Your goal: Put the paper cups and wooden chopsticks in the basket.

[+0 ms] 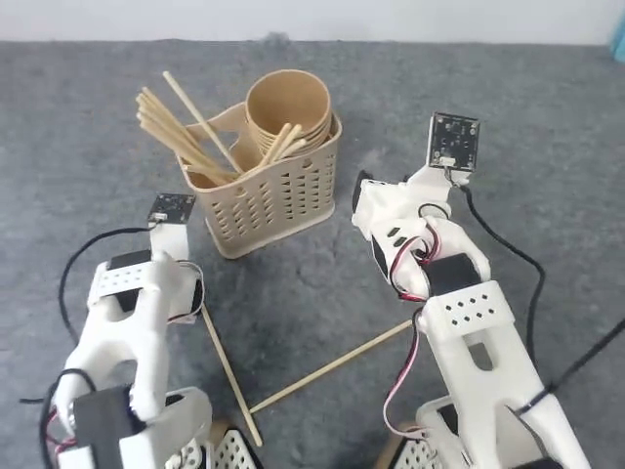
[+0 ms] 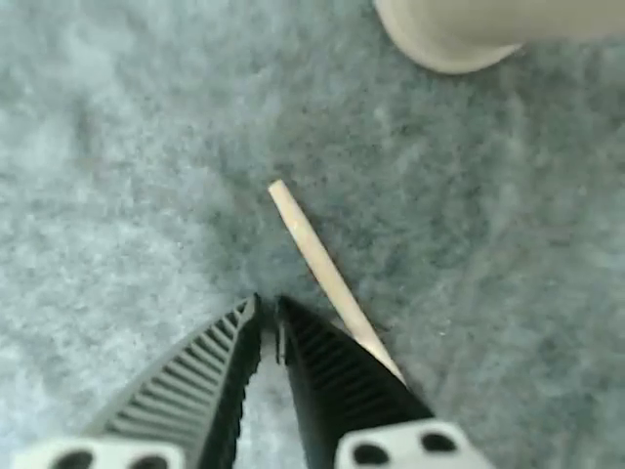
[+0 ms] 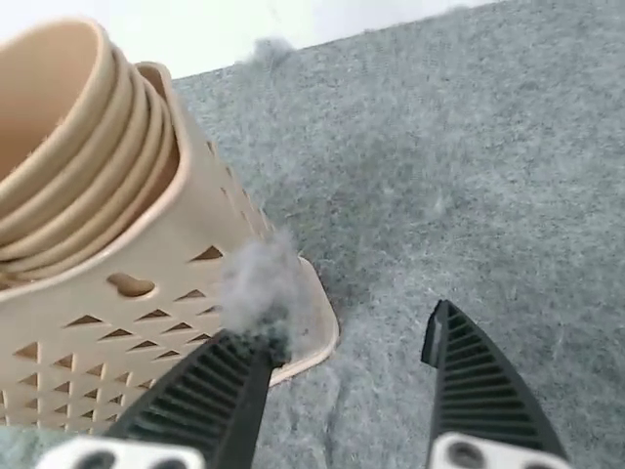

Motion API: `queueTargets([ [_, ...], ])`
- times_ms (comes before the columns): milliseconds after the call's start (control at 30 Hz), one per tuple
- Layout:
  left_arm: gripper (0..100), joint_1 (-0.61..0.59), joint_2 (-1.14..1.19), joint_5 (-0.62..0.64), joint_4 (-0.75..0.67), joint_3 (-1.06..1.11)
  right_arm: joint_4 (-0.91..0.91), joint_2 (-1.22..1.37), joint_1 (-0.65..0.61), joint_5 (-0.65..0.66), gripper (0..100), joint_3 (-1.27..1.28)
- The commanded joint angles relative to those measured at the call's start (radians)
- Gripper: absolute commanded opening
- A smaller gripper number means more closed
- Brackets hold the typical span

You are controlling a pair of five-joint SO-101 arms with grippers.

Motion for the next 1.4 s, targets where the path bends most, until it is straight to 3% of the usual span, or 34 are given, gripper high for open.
queueTargets([
  [0, 1, 0.002, -0.012, -0.012, 0.015, 0.018, -0.024, -0.002, 0.016, 0.014, 23.0, -0.014],
  [167, 1, -0.061, -0.06, -0.018, 0.041, 0.022, -0.024, -0.002, 0.016, 0.043, 23.0, -0.014],
  [267, 1, -0.107, -0.152, -0.094, 0.084, 0.062, -0.024, -0.004, 0.016, 0.046, 23.0, -0.014],
  [600, 2, -0.058, -0.499, -0.143, 0.221, 0.156, -0.024, 0.001, 0.012, 0.048, 23.0, -0.014],
  [767, 19, -0.058, -0.535, -0.143, 0.255, 0.15, -0.024, 0.002, 0.015, 0.048, 23.0, -0.014],
  [1067, 11, 0.13, -0.238, -0.158, 0.233, 0.062, -0.024, 0.005, 0.01, 0.049, 23.0, -0.014],
  [1367, 10, 0.132, 0.265, -0.112, 0.201, -0.139, -0.024, 0.005, 0.012, 0.107, 23.0, -0.014],
])
